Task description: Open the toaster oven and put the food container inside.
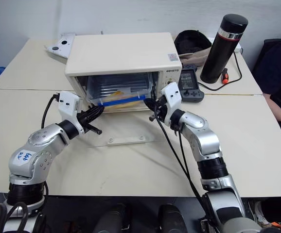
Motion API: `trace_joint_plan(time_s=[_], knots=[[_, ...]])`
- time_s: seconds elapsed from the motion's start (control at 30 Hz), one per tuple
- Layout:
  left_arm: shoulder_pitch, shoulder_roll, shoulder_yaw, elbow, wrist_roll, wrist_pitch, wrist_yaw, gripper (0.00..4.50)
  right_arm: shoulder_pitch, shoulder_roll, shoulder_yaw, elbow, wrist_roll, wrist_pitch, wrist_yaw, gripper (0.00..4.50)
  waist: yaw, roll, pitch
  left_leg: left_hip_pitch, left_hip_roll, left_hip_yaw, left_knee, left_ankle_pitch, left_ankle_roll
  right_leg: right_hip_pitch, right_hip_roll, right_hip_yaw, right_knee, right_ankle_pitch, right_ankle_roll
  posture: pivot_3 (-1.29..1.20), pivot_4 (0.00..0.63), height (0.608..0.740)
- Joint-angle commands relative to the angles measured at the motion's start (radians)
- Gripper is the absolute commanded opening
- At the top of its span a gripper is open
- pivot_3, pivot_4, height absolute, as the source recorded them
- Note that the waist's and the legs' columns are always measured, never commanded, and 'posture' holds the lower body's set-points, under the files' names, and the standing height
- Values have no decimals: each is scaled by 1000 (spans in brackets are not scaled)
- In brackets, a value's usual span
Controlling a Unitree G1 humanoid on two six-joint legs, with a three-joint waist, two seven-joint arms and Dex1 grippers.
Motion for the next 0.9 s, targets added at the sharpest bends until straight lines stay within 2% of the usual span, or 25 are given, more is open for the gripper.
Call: trace_joint_plan(time_s=[0.03, 0.2, 0.37, 0.43, 0.5, 0.53, 0.63, 0.7, 0.77, 0.9], knots=[[-84, -16, -9, 127, 101, -97, 46, 0, -34, 33, -11, 47, -14, -69, 4, 41, 2, 0, 0, 0, 0, 0, 0, 0, 0, 0, 0, 0, 1, 0, 0, 0, 150, 740], [-130, -41, 22, 174, 88, -129, 9, 0, -30, 29, -25, 52, -6, -77, 32, 41, 3, 0, 0, -1, -1, 0, 0, 0, 0, -1, -1, 0, 1, 0, 0, 0, 150, 740], [-25, 3, 86, 29, -56, -41, -140, 0, 65, -60, -40, -105, 46, 18, 100, 41, 2, 0, 0, -1, -1, -1, -1, 0, 0, -1, -1, 0, 1, 0, 0, 0, 150, 740], [45, 66, 127, -52, -122, -1, -226, 0, 130, -119, -41, -210, 84, 81, 141, 41, 3, 0, 0, -1, -1, -1, -1, 0, 0, -1, -1, 0, 1, 0, 0, 0, 150, 740], [167, 218, 195, -128, -204, 34, -417, 0, 215, -206, -27, -336, 113, 165, 184, 41, -3, 0, 0, -1, 0, -1, -2, 0, 0, -1, -1, 1, 0, 0, -1, 0, 150, 740], [218, 288, 229, -149, -231, 38, -499, 292, 248, -241, -20, -387, 126, 199, 199, 0, -10, 0, 0, -1, 0, -1, -2, 0, 0, -1, -1, 1, -1, 0, -1, 0, 150, 740], [290, 459, 356, -144, -328, 94, -670, 798, 353, -343, -8, -521, 182, 304, 250, 0, -14, 1, 1, 0, 1, -1, -3, 0, -1, -1, -1, 0, -1, -1, -2, 0, 150, 740], [306, 549, 407, -136, -369, 113, -760, 1413, 423, -384, -19, -580, 222, 346, 272, 0, -10, 1, 1, 1, 1, -2, -2, 0, -1, 0, -2, 0, -4, -2, -3, 0, 150, 740], [311, 611, 422, -142, -378, 110, -819, 2001, 459, -374, -46, -594, 250, 392, 234, 0, -5, 2, 1, 1, 1, -3, -3, -1, -1, 1, -3, 0, -4, -2, -3, 0, 150, 740], [279, 678, 448, -149, -446, 151, -872, 3237, 530, -373, -20, -574, 194, 370, 180, 0, 3, 2, 1, 2, 0, -3, -3, -2, -1, 1, -4, 1, -5, -2, -3, 0, 150, 740]])
